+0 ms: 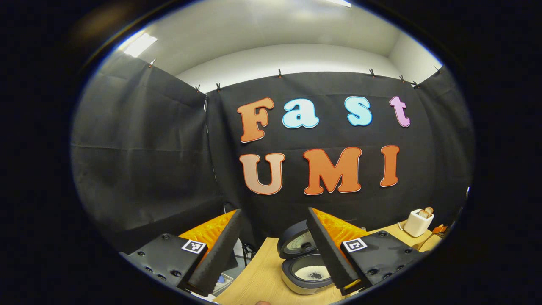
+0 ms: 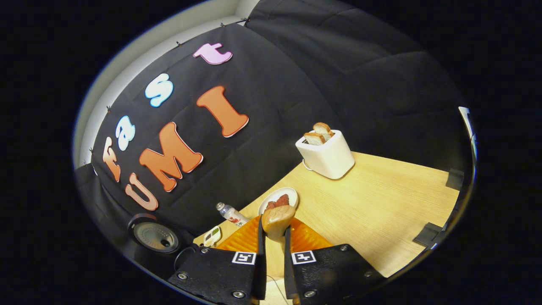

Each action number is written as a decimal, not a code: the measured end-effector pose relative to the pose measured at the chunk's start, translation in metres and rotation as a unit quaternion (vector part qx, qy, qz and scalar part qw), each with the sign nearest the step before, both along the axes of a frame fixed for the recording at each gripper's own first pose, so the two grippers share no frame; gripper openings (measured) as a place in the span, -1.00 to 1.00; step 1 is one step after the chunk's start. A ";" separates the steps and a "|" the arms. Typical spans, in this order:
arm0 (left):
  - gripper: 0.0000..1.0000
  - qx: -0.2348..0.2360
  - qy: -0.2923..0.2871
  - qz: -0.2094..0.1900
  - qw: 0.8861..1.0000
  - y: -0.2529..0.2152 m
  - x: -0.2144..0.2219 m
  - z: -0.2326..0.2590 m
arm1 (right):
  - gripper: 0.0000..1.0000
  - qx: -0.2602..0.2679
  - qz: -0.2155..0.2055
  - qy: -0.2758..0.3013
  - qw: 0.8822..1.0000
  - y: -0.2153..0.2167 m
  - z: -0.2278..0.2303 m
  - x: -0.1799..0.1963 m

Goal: Close the left gripper, press the button to open the rice cooker; take a wooden spoon from the chopstick holder with the right hand, scoop a spoonful of rice and pour it into the rice cooker, then put the wooden spoon back into the chopstick holder.

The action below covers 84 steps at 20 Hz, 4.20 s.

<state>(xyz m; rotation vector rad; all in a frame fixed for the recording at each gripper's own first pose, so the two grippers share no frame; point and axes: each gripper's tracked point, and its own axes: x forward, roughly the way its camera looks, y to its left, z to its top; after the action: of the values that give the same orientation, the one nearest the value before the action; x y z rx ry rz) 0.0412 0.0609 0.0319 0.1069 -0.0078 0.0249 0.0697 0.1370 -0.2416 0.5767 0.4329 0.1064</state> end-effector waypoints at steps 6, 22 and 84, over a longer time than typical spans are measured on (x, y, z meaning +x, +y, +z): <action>0.92 0.002 -0.004 -0.022 1.000 0.016 0.009 0.004 | -0.67 -0.013 0.018 -0.015 1.000 0.034 0.028 -0.048; 0.92 0.007 0.014 -0.012 1.000 0.049 0.000 -0.009 | -0.67 -0.139 0.101 0.038 0.984 0.129 -0.081 -0.102; 0.97 -0.007 0.018 0.013 1.000 0.078 -0.020 -0.022 | -0.68 0.339 0.071 0.158 0.925 0.220 0.017 -0.076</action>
<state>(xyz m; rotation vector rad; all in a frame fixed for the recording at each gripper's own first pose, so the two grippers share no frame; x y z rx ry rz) 0.0216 0.1386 0.0104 0.0940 0.0297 0.0485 -0.0058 0.3570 -0.2245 1.2563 0.7618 0.3114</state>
